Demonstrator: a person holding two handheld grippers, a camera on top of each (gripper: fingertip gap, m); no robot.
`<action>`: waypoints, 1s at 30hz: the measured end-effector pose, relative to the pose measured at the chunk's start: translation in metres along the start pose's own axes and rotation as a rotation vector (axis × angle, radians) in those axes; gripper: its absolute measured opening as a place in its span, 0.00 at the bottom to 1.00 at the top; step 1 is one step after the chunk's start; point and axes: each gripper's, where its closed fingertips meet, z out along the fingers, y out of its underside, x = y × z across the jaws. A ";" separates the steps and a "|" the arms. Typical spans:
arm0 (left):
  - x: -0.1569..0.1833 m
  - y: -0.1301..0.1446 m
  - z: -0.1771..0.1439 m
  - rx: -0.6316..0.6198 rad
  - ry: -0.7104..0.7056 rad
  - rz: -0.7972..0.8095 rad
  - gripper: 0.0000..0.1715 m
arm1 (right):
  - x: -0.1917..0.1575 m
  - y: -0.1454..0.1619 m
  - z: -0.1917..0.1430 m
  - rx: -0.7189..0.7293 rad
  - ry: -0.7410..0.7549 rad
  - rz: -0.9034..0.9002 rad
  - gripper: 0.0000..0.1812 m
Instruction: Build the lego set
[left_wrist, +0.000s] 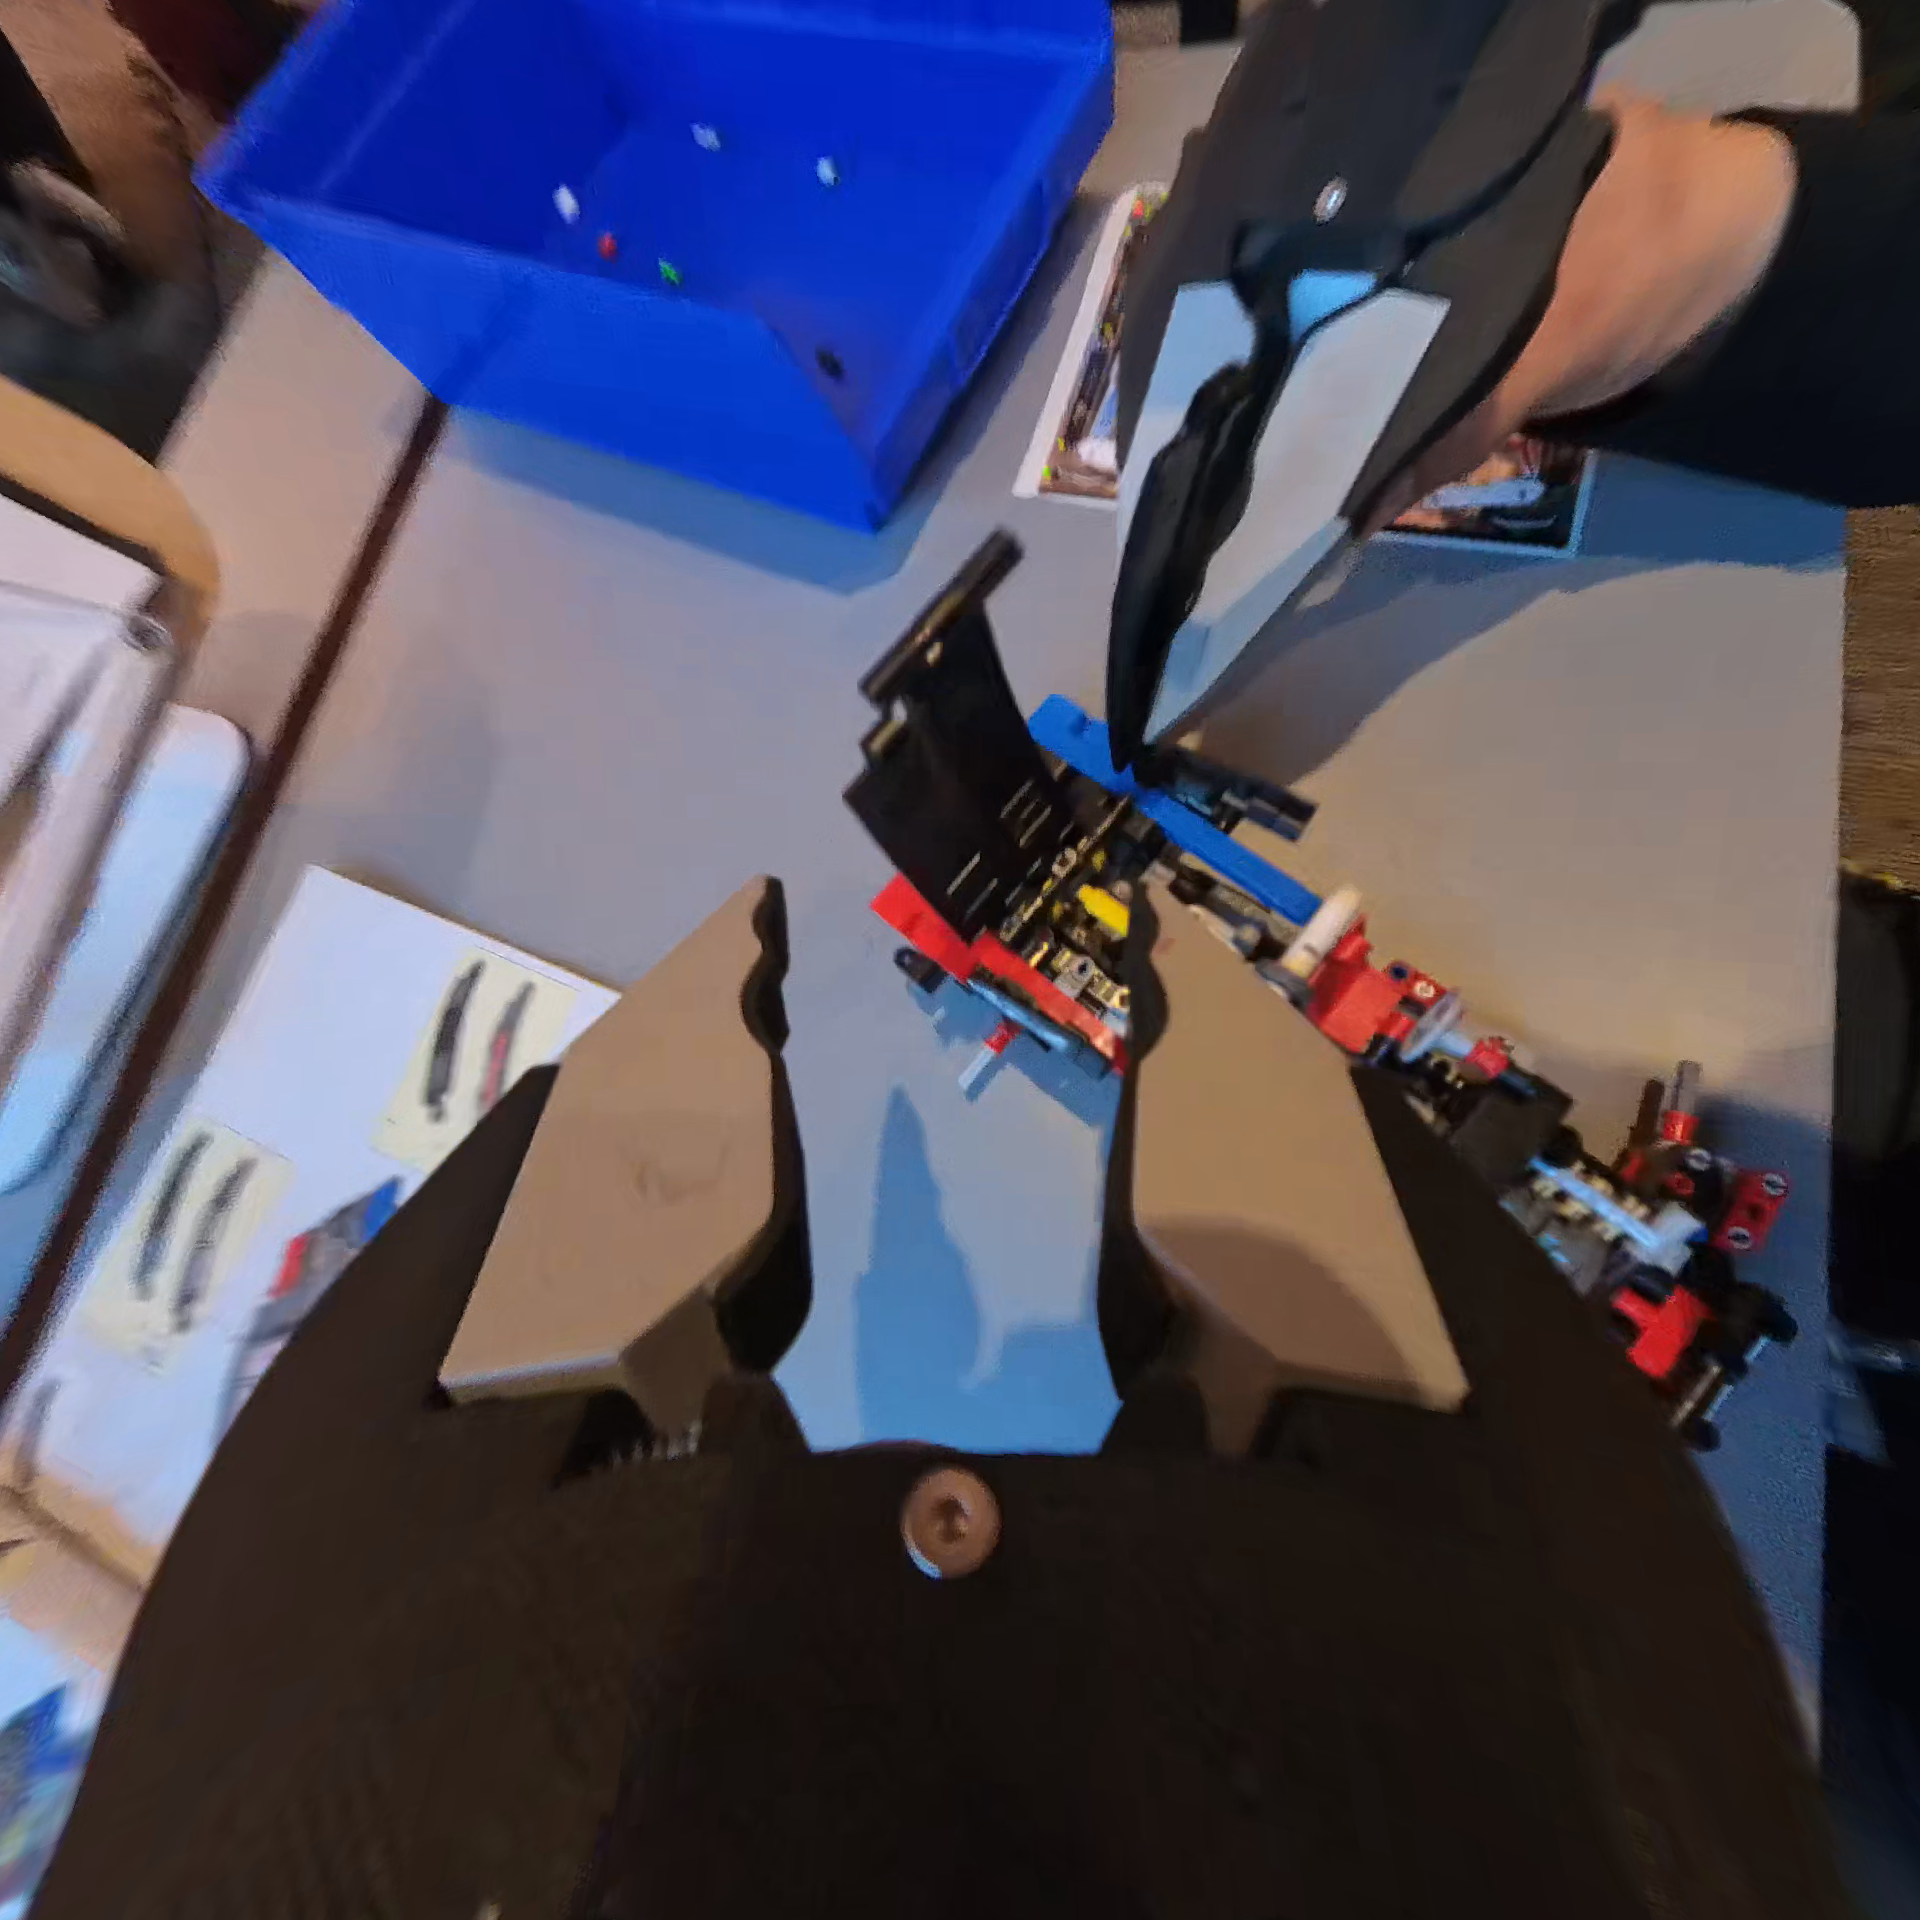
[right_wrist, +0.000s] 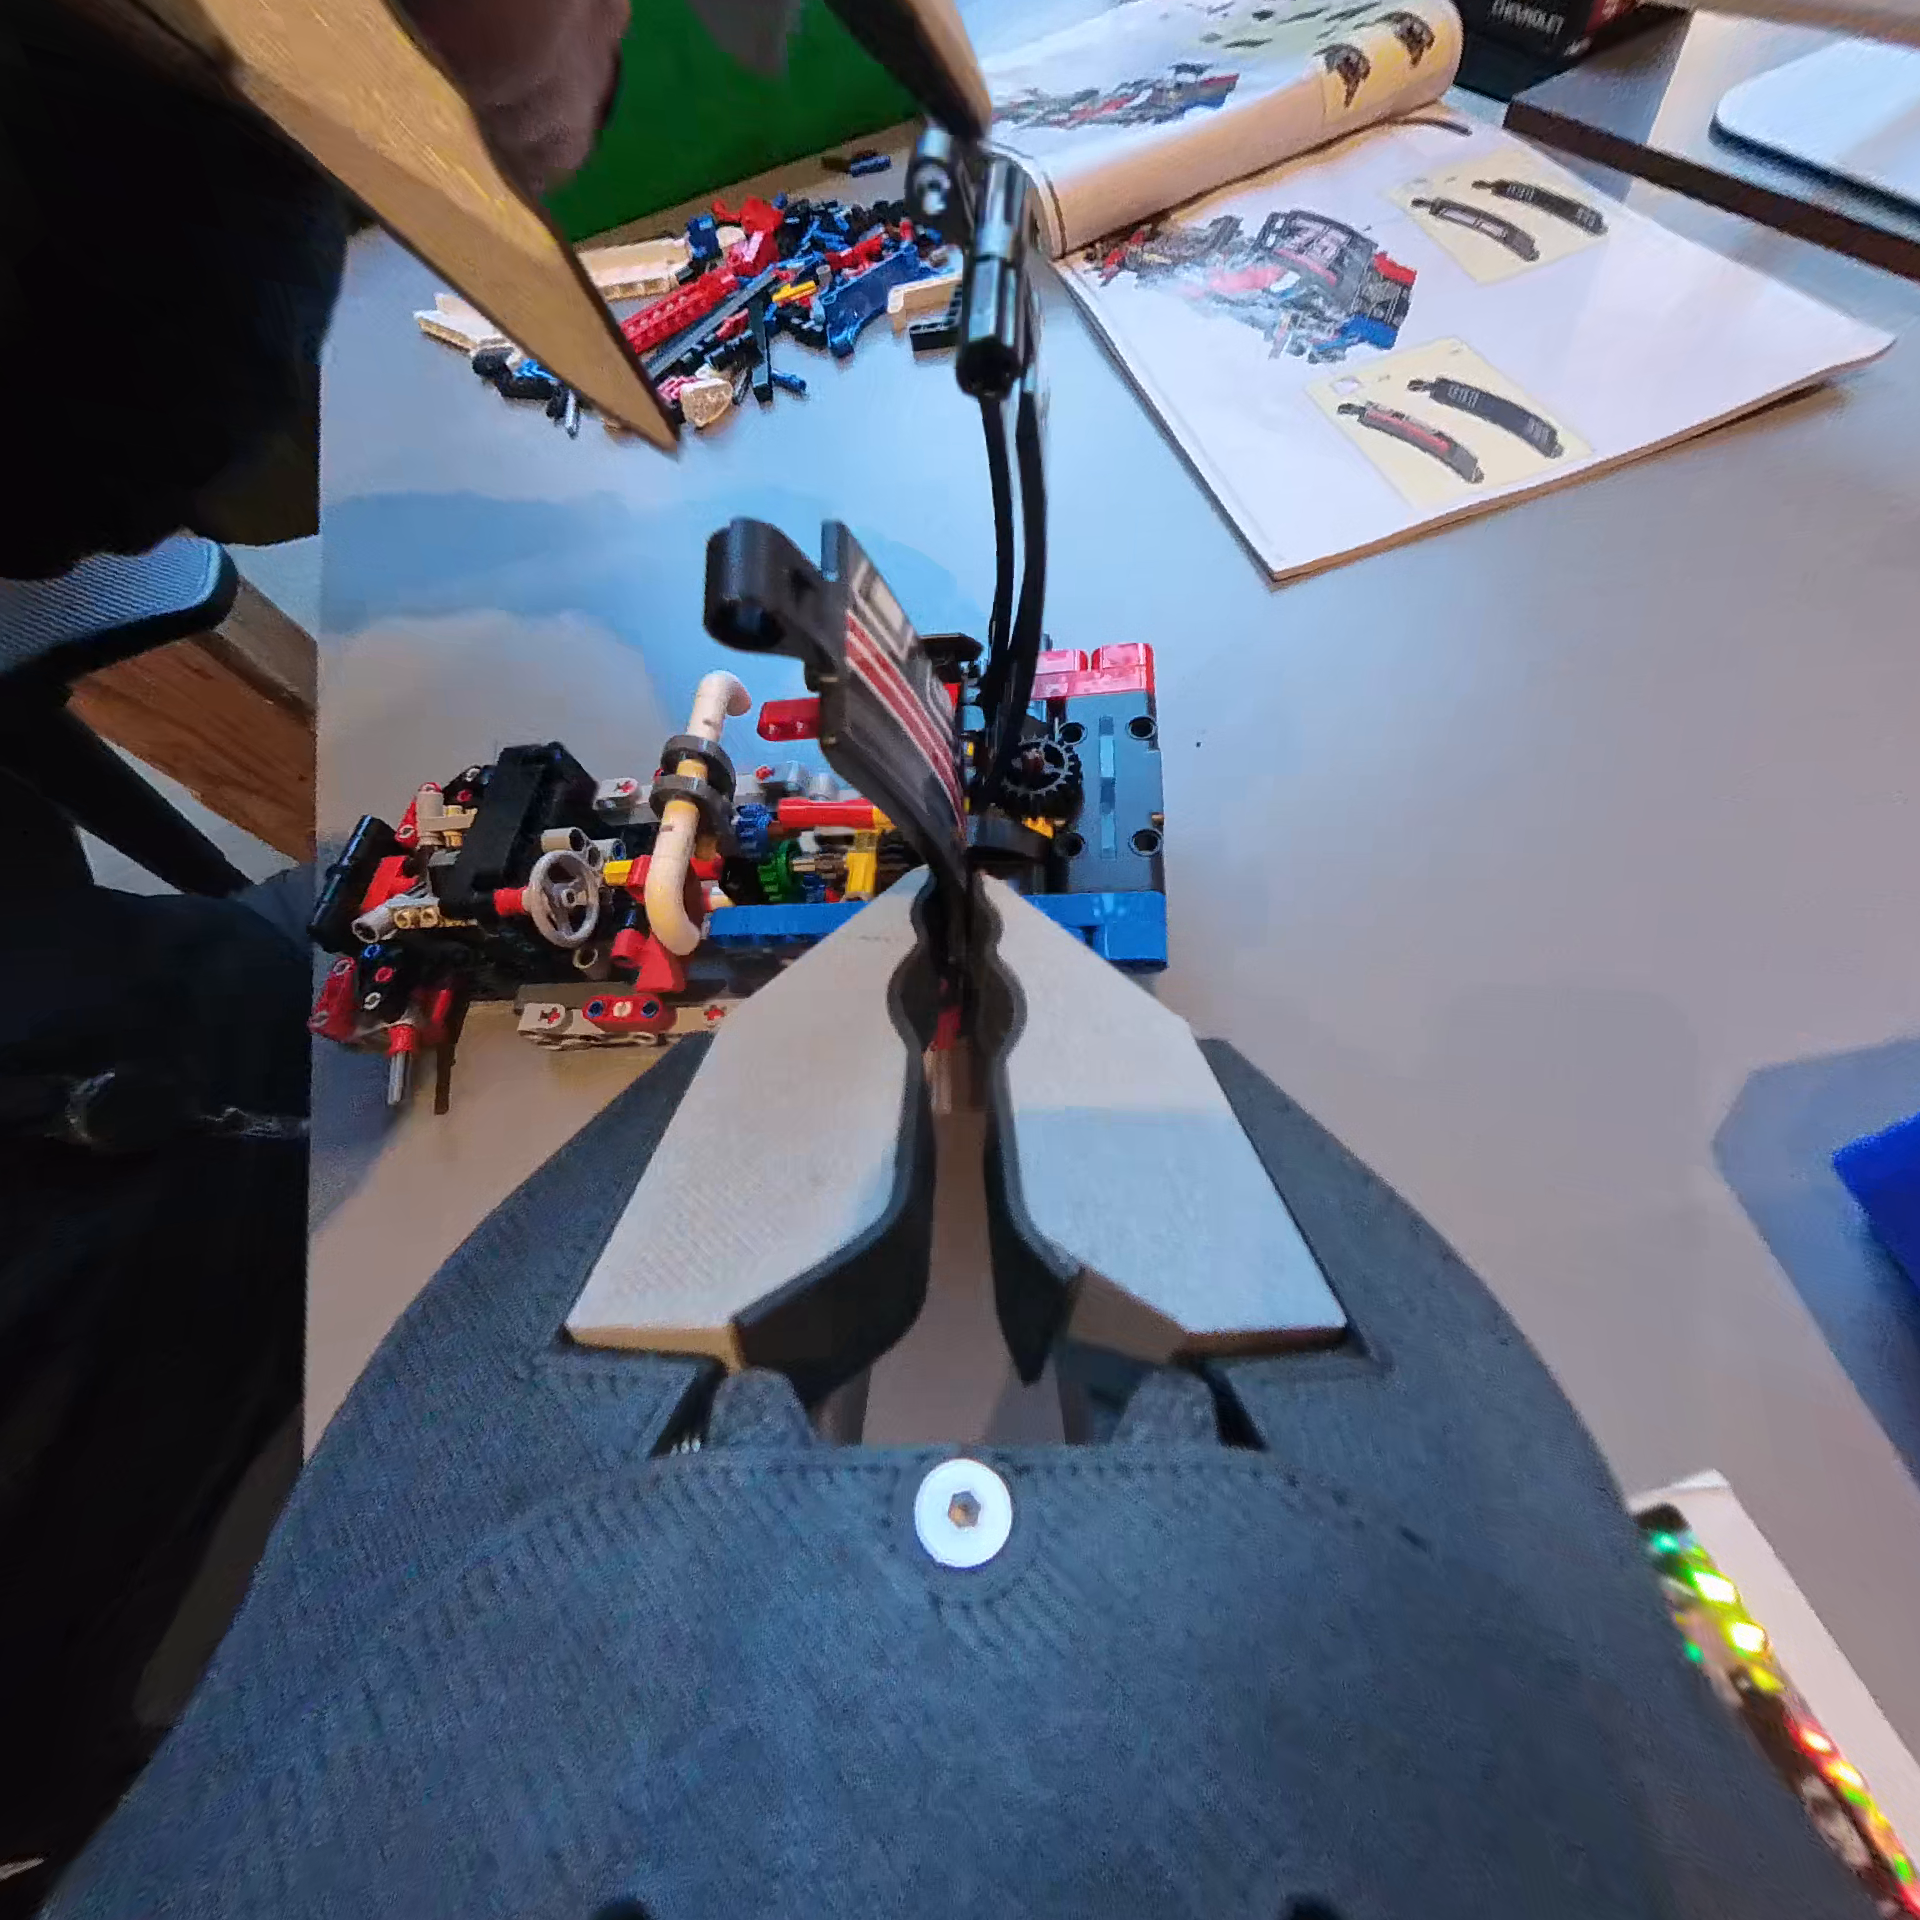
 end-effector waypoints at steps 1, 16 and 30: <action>0.000 0.009 0.008 -0.016 0.033 -0.030 0.39 | 0.000 0.001 0.002 -0.011 -0.004 0.000 0.00; 0.001 0.027 0.079 -0.046 0.152 0.026 0.42 | 0.004 0.005 0.005 -0.029 0.025 -0.011 0.00; 0.014 0.035 0.083 -0.124 0.259 0.022 0.31 | 0.003 0.012 0.005 -0.157 0.058 -0.093 0.00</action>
